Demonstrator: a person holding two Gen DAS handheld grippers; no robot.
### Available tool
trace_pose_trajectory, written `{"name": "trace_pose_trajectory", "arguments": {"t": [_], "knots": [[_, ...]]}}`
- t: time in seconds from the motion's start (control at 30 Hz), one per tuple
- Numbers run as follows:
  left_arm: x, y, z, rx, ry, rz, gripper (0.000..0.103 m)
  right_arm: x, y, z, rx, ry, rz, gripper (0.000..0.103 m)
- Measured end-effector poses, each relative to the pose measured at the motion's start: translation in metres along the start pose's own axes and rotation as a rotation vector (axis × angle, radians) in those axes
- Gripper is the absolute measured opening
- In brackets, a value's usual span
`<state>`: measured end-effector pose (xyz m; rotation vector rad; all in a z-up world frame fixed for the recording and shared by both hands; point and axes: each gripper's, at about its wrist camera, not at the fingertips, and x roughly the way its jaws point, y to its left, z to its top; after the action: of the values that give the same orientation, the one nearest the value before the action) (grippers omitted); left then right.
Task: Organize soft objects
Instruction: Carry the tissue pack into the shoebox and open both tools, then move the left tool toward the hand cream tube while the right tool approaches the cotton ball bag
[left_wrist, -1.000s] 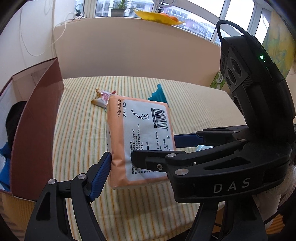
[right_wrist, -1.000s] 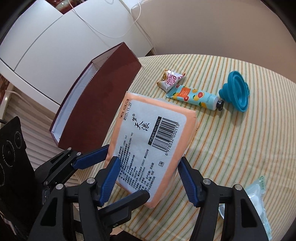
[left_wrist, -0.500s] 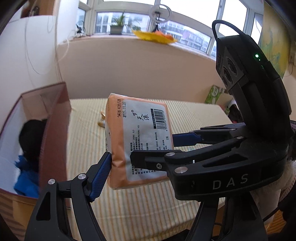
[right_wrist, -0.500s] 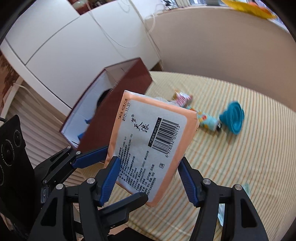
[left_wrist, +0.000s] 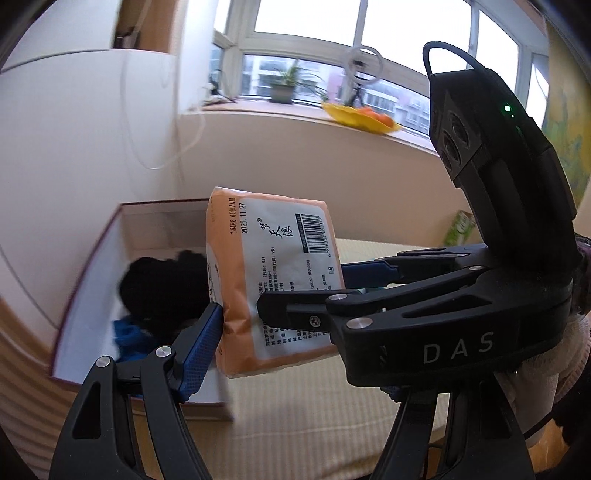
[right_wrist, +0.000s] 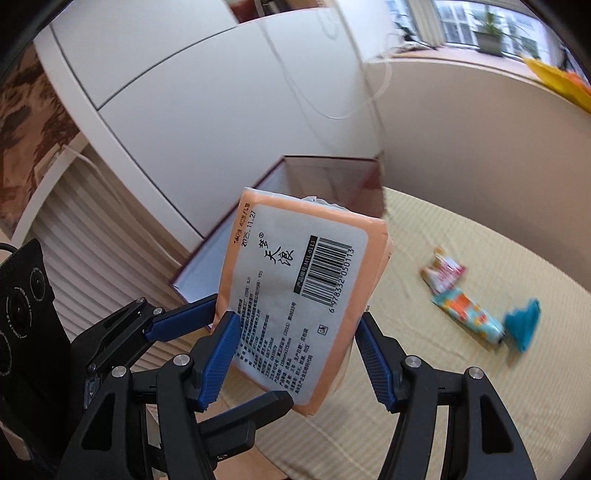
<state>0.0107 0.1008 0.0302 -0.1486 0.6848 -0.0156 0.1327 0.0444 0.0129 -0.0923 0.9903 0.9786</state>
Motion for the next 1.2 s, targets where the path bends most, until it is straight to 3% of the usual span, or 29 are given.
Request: {"name": "trace_pose_trajectory", "arguments": {"t": [0.37, 0.6, 0.8, 1.0, 1.2], "knots": [[0.003, 0.065, -0.003, -0.101, 0.024, 0.108, 0.072, 0.063, 0.041, 0.03, -0.08, 0.044, 0.06, 0.061], [0.012, 0.087, -0.006, -0.134, 0.032, 0.168, 0.072, 0.075, 0.045, 0.032, -0.124, 0.037, 0.024, 0.061], [0.011, 0.088, -0.012, -0.141, 0.028, 0.19, 0.072, 0.061, 0.031, 0.026, -0.094, 0.014, 0.003, 0.065], [0.008, 0.078, -0.014, -0.117, -0.014, 0.151, 0.072, 0.034, 0.014, 0.019, -0.096, -0.031, -0.046, 0.065], [-0.002, 0.061, -0.017, -0.119, -0.039, 0.106, 0.072, -0.013, -0.011, 0.01, -0.042, -0.101, -0.039, 0.065]]}}
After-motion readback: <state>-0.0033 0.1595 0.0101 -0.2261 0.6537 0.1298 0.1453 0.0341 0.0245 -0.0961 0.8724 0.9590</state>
